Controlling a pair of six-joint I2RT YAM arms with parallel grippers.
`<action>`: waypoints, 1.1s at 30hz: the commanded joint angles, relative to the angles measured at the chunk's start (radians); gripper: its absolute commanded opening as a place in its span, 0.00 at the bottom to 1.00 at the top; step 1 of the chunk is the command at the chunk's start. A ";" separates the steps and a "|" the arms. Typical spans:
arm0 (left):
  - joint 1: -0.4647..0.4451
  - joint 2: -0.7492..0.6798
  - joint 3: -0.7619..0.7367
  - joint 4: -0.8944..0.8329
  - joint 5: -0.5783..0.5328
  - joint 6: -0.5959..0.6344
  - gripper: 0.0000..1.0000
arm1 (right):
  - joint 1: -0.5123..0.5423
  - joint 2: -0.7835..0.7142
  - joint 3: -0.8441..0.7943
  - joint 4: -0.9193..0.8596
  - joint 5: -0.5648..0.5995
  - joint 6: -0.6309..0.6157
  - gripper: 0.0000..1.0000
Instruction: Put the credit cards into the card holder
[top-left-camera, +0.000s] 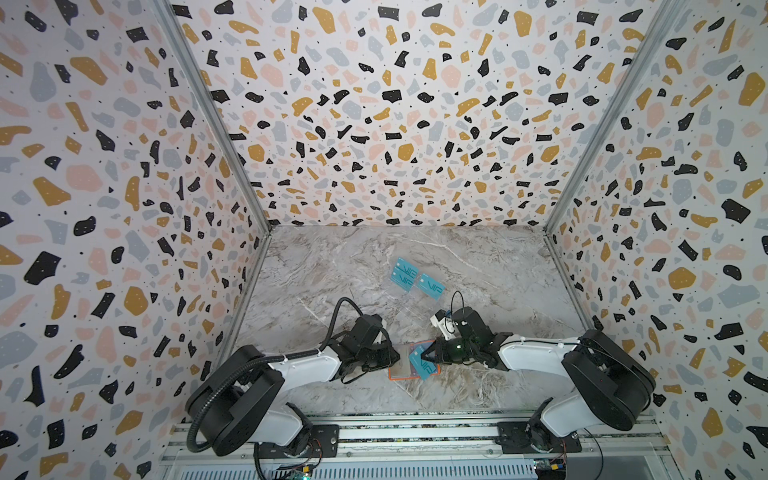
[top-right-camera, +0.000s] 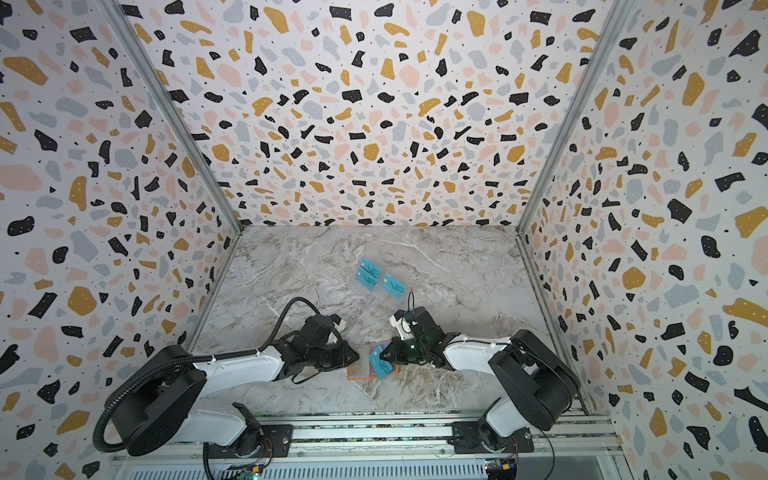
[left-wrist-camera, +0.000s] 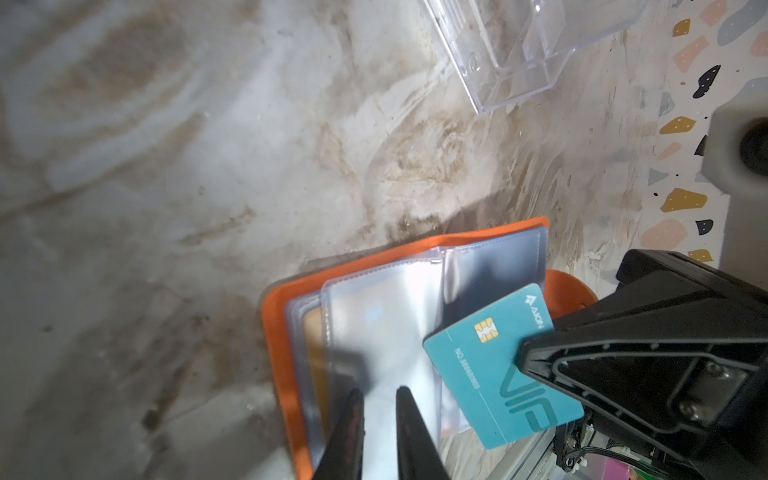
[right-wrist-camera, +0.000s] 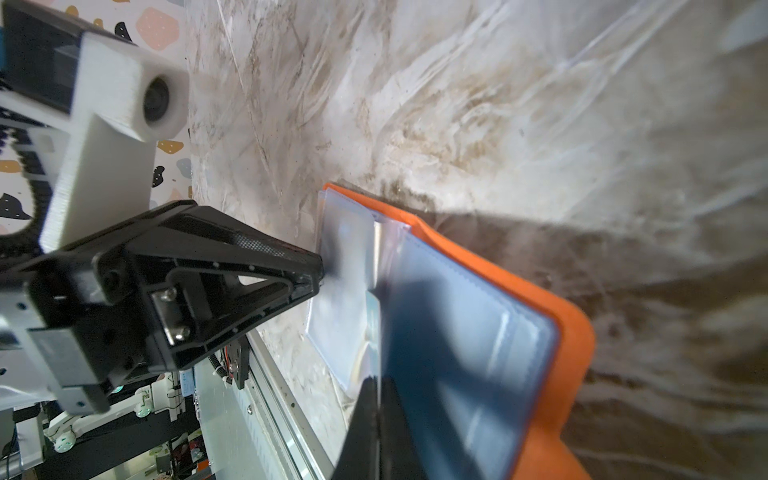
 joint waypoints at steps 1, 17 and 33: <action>0.004 0.002 -0.035 -0.102 -0.013 -0.001 0.19 | 0.005 0.006 0.028 -0.052 0.020 -0.024 0.00; 0.003 0.005 -0.033 -0.101 -0.016 -0.002 0.19 | 0.011 -0.061 -0.004 -0.112 0.040 -0.025 0.00; 0.004 0.004 -0.036 -0.097 -0.014 -0.001 0.19 | 0.014 -0.012 0.011 -0.055 0.008 -0.016 0.00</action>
